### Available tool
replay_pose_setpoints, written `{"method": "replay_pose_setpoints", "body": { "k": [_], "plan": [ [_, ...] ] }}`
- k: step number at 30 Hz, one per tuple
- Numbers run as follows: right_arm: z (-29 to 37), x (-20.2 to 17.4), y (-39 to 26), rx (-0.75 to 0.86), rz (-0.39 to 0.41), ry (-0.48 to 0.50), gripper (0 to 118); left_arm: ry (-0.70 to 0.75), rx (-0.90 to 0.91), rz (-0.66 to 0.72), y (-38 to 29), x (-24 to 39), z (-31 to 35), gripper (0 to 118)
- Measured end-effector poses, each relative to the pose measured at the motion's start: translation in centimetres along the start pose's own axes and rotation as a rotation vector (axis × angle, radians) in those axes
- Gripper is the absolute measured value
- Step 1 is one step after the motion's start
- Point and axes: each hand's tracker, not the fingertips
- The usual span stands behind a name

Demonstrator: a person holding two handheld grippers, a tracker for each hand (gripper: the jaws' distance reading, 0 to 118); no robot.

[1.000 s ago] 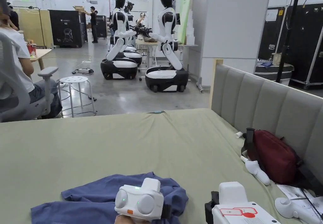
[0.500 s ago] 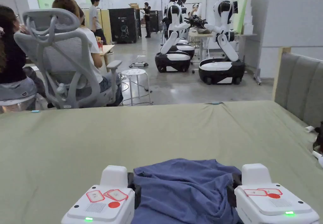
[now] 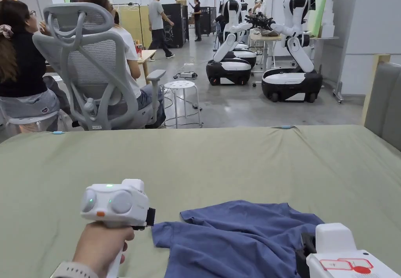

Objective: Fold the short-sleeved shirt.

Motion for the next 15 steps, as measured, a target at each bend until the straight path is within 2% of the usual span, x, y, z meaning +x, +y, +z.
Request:
{"method": "replay_pose_setpoints", "body": {
  "k": [2,7,8,9,10,11,14,15],
  "plan": [
    [-0.8,0.4,-0.2,-0.009,-0.004,-0.001,0,-0.019,-0.054,0.066,1.6,-0.3,-2.6,0],
    [-2.8,1.6,-1.0,-0.037,-0.010,-0.016,0,-0.029,-0.067,0.096,4.4,-0.7,-8.0,1],
    [-3.3,1.8,-1.2,-0.043,-0.009,-0.019,0,-0.032,-0.063,0.119,4.8,-0.7,-8.8,20],
    [-3.7,2.0,-1.3,-0.051,-0.011,-0.023,0,-0.032,-0.070,0.133,5.1,-0.9,-9.7,65],
    [-4.1,2.2,-1.5,-0.056,-0.012,-0.025,0,-0.028,-0.099,0.133,5.2,-0.8,-10.7,93],
    [-4.4,2.3,-1.7,-0.061,-0.014,-0.027,0,-0.031,-0.121,0.120,5.3,-0.7,-11.6,108],
    [-5.3,2.7,-2.2,-0.077,-0.018,-0.033,0,0.036,-0.157,0.122,5.5,-0.4,-13.8,87],
    [-5.4,2.9,-2.3,-0.081,-0.018,-0.033,0,0.041,-0.160,0.128,5.5,-0.4,-14.3,85]
  ]
}}
